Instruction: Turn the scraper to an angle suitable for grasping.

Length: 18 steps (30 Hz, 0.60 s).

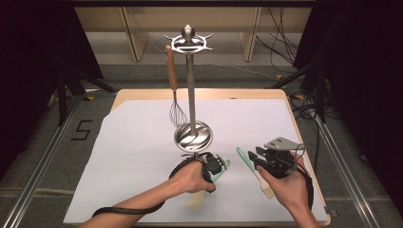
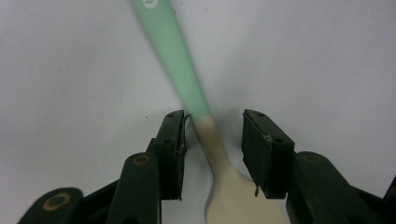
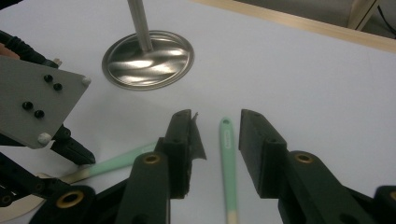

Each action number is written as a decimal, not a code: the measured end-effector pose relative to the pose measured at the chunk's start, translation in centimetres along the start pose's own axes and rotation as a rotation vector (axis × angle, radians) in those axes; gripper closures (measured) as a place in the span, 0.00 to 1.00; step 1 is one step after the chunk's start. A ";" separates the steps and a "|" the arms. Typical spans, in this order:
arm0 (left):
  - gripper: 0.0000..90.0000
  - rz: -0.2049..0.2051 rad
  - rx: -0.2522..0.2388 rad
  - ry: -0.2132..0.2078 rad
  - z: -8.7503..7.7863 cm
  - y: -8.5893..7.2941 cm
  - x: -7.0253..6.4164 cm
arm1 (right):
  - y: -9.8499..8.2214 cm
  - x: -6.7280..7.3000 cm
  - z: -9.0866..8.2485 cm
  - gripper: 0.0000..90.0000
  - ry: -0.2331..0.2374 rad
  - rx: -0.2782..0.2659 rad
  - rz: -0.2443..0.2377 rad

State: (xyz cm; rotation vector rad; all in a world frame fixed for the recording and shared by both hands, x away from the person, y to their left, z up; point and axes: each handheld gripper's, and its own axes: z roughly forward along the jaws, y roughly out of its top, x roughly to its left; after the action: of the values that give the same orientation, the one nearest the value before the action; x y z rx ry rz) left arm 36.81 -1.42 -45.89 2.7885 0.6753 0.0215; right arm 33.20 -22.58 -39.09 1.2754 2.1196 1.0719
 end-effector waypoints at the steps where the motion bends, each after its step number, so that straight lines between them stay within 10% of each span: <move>1: 0.67 0.000 0.000 0.000 0.0 0.0 0.0 | 0.0 0.0 0.0 0.72 0.000 0.000 0.000; 18: 0.81 0.071 0.086 0.027 -0.3 -0.1 -0.1 | -0.1 0.0 0.0 0.72 -0.003 -0.024 -0.001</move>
State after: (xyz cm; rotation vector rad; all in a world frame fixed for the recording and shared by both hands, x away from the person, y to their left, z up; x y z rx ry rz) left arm 36.68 -1.33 -45.67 2.8987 0.5968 0.0449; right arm 33.17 -22.65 -39.17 1.2641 2.0988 1.0916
